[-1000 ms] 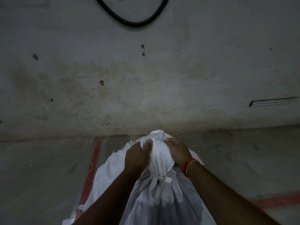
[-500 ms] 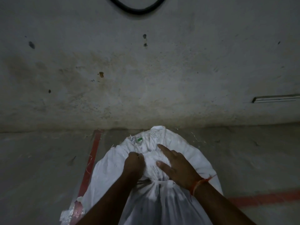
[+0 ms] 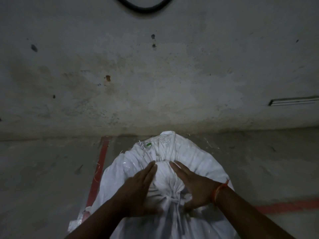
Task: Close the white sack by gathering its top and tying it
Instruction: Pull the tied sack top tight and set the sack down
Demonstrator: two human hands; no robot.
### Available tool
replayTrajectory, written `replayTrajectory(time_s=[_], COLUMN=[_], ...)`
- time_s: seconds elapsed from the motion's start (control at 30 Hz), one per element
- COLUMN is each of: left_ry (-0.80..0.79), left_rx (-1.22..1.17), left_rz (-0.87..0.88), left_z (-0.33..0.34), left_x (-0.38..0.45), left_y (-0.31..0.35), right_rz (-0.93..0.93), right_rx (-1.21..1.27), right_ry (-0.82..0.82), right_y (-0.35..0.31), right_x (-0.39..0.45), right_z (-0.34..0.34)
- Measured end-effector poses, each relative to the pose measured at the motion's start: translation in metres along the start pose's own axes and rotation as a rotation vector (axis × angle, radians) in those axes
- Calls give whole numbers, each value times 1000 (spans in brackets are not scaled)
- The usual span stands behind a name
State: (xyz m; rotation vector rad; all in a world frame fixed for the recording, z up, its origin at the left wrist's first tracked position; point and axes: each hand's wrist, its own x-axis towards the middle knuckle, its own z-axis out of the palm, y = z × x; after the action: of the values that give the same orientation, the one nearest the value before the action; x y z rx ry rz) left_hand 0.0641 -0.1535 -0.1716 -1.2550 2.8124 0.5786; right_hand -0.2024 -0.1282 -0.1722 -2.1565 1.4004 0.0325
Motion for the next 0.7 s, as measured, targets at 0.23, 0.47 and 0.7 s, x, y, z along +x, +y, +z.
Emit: replayTrajectory(time_s=[0.23, 0.47, 0.7], left_ry=[-28, 74, 153], left_rx=[212, 75, 37], left_rz=[-140, -182, -182], left_z=[8, 24, 3], left_x=[12, 28, 65], left_y=[0, -10, -16], right_rz=[124, 59, 108], right_rx=[-245, -115, -15], right_ry=[-19, 303, 422], right_y=[-8, 18, 23], right_x=[-4, 16, 47], right_z=[-11, 21, 24])
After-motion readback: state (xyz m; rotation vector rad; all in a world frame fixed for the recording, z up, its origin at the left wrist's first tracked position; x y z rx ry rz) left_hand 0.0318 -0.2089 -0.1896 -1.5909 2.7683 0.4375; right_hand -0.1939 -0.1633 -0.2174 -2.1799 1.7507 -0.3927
